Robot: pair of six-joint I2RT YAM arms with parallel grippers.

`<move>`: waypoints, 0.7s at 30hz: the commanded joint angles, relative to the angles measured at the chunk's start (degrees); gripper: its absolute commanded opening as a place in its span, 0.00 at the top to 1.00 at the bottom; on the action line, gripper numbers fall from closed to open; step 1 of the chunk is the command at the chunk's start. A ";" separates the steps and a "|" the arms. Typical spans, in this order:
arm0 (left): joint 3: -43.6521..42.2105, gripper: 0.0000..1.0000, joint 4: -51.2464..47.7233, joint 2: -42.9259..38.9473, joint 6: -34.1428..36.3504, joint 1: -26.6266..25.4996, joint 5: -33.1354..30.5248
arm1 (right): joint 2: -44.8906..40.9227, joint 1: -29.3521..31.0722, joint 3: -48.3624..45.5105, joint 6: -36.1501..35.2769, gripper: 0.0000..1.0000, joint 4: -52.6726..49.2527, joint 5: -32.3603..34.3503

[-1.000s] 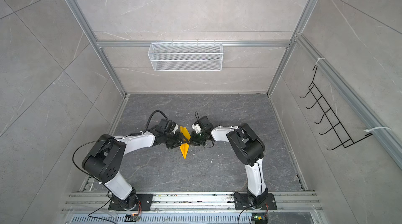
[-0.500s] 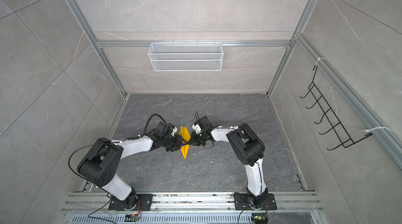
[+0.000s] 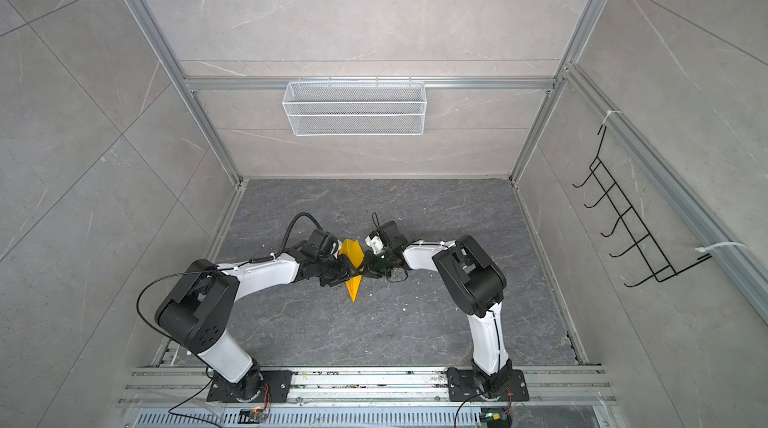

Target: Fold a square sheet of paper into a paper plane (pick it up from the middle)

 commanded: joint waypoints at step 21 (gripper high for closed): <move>6.80 0.85 -11.74 1.94 1.79 -2.70 -10.26 | -3.61 0.30 -0.65 -0.44 0.75 -2.54 5.05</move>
